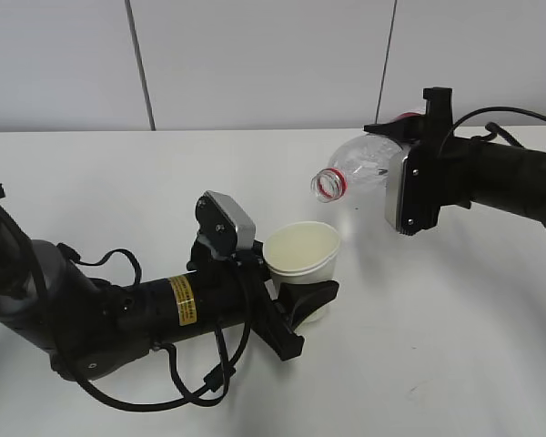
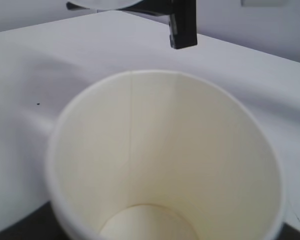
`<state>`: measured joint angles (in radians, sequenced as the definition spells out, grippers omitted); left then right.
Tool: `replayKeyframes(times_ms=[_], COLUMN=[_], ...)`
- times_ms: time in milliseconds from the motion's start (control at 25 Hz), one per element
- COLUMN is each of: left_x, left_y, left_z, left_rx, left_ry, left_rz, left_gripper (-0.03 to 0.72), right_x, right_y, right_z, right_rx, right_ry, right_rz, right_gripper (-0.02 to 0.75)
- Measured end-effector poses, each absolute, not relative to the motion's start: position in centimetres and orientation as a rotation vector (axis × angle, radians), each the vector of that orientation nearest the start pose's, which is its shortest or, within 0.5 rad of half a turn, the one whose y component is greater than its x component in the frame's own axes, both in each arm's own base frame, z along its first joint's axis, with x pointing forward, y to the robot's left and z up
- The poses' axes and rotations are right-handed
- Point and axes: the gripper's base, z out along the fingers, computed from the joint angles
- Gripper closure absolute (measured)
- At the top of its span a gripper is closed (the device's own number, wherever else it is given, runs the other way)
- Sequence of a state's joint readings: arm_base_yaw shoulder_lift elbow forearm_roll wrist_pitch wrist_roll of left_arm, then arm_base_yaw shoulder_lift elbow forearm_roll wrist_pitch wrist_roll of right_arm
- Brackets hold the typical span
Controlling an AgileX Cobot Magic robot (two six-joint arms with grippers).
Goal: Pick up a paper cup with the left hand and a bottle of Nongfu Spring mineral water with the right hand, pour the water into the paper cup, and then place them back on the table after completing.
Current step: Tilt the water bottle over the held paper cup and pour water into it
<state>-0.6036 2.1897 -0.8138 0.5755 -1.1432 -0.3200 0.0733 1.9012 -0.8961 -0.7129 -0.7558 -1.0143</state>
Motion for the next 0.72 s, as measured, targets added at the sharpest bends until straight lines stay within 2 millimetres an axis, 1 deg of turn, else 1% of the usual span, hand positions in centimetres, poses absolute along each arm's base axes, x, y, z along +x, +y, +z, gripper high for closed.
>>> replayKeyframes(times_ms=[160, 720], left_x=[27.36, 27.3], left_y=[-24.34, -24.36], left_z=[7.89, 7.88], left_rx=[0.862, 0.871], left_ry=[1.643, 1.641], left_rz=[-0.929, -0.932], left_gripper=[0.295, 0.295], right_x=[37.15, 37.22], right_y=[7.48, 7.46], right_z=[16.88, 16.94], right_rx=[-1.584, -1.6], right_ry=[1.0, 0.974], right_rz=[-0.636, -0.68], right_gripper=[0.352, 0.352])
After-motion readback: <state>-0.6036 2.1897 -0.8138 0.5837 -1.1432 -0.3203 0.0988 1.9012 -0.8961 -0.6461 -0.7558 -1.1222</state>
